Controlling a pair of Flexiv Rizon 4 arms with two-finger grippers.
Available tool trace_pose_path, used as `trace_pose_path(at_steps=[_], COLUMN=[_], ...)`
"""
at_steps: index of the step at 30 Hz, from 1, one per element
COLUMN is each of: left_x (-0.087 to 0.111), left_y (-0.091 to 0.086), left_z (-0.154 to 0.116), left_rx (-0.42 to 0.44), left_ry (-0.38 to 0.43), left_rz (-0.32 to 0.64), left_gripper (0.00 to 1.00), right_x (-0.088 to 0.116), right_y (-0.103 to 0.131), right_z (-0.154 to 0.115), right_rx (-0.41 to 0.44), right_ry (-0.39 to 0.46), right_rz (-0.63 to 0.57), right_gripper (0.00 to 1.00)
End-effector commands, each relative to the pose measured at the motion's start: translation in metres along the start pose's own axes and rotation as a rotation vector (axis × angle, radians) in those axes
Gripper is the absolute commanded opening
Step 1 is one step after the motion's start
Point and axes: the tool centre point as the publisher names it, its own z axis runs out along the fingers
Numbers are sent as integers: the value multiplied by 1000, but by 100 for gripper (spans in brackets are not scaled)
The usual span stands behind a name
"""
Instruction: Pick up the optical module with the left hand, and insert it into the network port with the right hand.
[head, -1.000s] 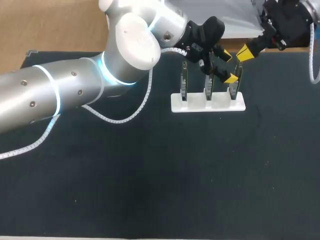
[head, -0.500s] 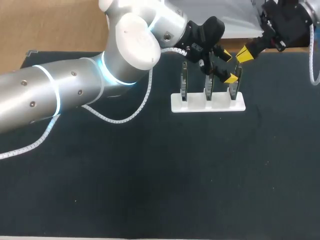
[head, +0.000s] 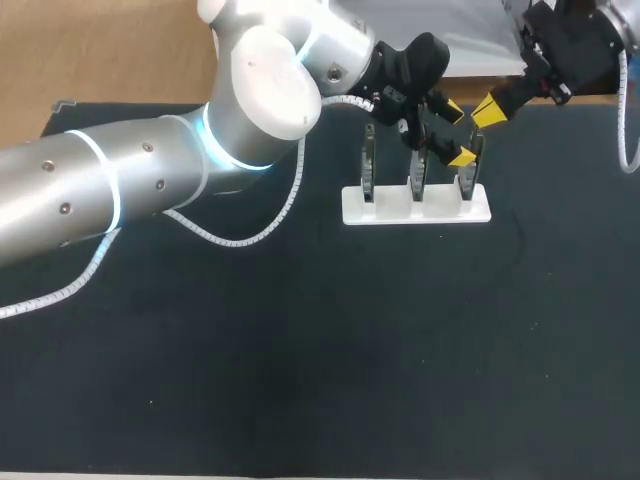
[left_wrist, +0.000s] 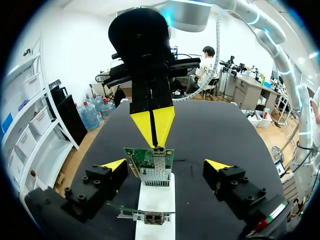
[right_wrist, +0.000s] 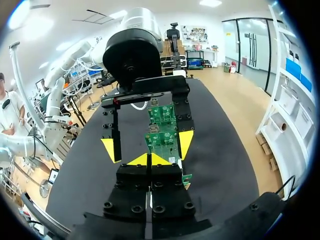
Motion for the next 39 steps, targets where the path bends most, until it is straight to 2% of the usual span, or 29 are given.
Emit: trace_pose_path(at_steps=[1,15,17,27,33,36,37,38,39], left_x=[-2,-2,-2,-10,-17,-21,-23,-25,-26], left_y=[2,2,3,9,22,25,25,26,27], left_z=[1,1,0,-17,-38,-44,-46,-47,-49], left_rx=[4,4,7,-49,-129,-140,-141,-151,-153], left_ry=[6,6,-14,-48,-89,-99,-104,-109,-113], left_rz=[-2,-2,-10,-14,-32,-25,-22,-19,-19], left_gripper=[100,100,100,100,100,100,100,100,100], right_x=[5,-12,-13,-17,-20,-21,-21,-21,-21], right_y=[-2,1,1,2,3,3,3,3,3], right_z=[3,-10,-12,-22,-32,-33,-33,-33,-33], right_rx=[3,35,38,73,107,123,138,138,138], right_ry=[-7,-33,-34,-59,-87,-85,-86,-86,-86], right_rz=[-3,-53,-56,-61,-62,-59,-46,-46,-46], right_gripper=[0,0,0,0,0,0,28,100,100])
